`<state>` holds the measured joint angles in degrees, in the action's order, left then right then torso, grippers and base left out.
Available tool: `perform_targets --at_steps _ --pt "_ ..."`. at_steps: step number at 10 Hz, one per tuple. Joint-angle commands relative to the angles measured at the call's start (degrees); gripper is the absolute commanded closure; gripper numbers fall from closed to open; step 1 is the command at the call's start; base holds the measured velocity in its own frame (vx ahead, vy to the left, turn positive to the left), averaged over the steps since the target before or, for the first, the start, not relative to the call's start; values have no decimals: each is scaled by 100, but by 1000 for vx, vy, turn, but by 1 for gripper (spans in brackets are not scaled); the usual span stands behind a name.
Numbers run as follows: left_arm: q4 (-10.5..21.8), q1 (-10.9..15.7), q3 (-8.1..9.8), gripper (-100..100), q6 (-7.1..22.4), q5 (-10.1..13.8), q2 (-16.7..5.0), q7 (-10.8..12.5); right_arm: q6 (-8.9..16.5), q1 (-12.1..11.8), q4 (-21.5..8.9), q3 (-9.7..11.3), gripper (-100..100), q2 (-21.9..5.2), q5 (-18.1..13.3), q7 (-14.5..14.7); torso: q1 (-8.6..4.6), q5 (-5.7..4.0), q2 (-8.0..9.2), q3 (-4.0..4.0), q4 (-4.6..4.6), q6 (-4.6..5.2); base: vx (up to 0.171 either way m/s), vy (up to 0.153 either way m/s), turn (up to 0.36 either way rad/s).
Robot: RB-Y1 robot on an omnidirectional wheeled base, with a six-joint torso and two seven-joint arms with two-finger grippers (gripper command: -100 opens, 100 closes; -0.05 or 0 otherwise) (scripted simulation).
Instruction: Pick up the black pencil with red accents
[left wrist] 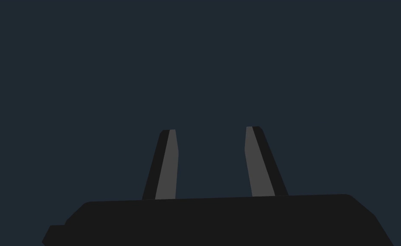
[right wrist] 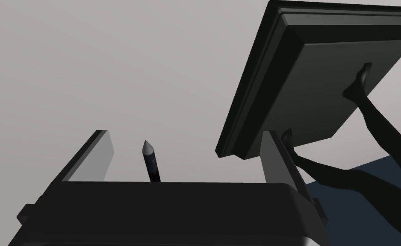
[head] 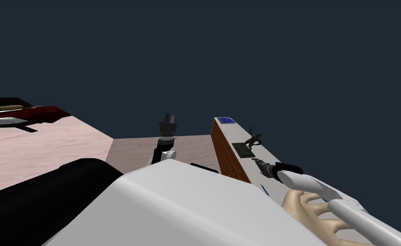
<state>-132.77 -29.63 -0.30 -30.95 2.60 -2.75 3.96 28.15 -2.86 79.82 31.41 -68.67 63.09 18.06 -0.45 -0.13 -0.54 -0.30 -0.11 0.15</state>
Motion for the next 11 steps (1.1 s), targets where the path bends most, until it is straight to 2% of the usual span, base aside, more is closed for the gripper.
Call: perform_targets --at_steps 1,4,7,9,11 --pt "0 0 0 0 0 0 0 0 169 58 -250 263 -100 -171 286 88 0 0 0 0 0 0 43 -87 231" --pt "0 0 1 0 0 0 -1 0 595 176 -746 823 -100 -454 917 89 -38 -8 -17 -10 -4 -2 64 -168 382" --pt "0 -1 1 0 0 0 -1 0 878 244 -1081 1298 -100 -613 1304 80 -38 -9 -24 -14 -5 2 58 -157 224" --pt "0 -1 1 0 0 0 -1 0 993 269 -1220 1486 -100 -670 1466 73 -20 -6 -17 -10 -4 2 35 -106 160" --pt "0 -1 1 0 0 0 0 0 981 268 -1172 1477 -100 -665 1409 -9 3 -1 -13 -8 -3 5 15 -41 21"
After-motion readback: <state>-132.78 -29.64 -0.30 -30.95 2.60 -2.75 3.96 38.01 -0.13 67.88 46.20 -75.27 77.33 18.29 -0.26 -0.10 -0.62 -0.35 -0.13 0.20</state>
